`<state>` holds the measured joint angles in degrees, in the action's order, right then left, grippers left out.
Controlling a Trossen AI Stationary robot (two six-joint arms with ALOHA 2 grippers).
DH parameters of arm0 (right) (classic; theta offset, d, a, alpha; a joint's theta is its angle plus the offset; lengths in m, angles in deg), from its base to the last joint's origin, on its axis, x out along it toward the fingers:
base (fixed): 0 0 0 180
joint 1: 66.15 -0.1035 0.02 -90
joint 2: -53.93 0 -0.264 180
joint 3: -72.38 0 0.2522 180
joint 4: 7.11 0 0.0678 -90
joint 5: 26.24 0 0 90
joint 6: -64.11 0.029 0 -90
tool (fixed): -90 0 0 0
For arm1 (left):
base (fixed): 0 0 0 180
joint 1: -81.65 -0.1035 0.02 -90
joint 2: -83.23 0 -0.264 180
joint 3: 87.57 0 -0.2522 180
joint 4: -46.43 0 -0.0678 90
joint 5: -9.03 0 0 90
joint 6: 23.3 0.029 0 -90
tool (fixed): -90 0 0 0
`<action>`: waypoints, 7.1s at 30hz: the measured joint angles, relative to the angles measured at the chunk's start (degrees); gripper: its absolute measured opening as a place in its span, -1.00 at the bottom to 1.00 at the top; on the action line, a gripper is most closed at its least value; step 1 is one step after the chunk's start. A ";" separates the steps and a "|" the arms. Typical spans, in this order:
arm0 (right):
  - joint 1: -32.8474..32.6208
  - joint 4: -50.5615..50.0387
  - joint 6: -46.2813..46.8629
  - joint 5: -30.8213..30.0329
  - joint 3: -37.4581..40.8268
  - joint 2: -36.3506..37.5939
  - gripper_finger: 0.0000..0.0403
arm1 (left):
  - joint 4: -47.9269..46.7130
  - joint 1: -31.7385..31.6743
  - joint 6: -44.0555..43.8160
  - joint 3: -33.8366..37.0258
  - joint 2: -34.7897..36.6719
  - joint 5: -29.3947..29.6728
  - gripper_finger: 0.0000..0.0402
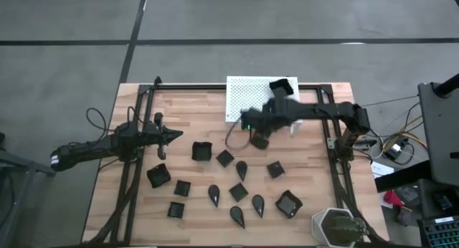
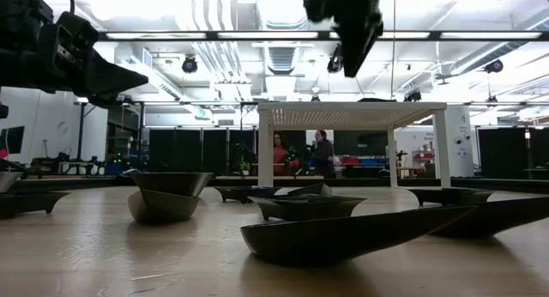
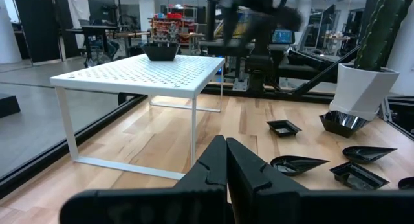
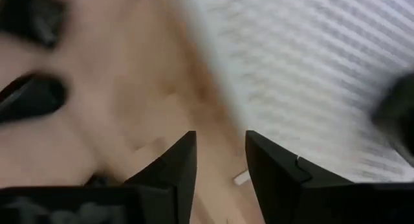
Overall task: Pick & Place Mini shaped plates
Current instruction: Stack the distorted square plate on top of the distorted square plate on the shelf
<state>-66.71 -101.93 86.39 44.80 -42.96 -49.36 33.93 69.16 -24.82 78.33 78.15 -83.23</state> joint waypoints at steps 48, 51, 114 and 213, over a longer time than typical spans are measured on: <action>-37.18 24.93 55.43 18.64 20.24 -0.96 -0.53 | 0.02 0.00 0.02 0.00 0.00 0.00 -1.00; -38.00 25.15 55.56 19.04 21.84 -0.98 -0.45 | 0.02 0.00 0.02 0.00 0.00 0.00 -1.00; -38.93 32.55 50.88 25.51 26.89 -7.06 -0.95 | 0.02 0.00 0.02 0.00 -0.07 0.00 -1.00; 29.21 -8.96 2.96 2.23 -14.45 -3.91 -0.96 | 0.02 0.00 0.02 0.00 -0.07 0.00 -1.00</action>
<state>-37.50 -110.89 89.35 47.03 -57.41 -53.27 33.95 69.16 -24.79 78.33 78.09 -83.23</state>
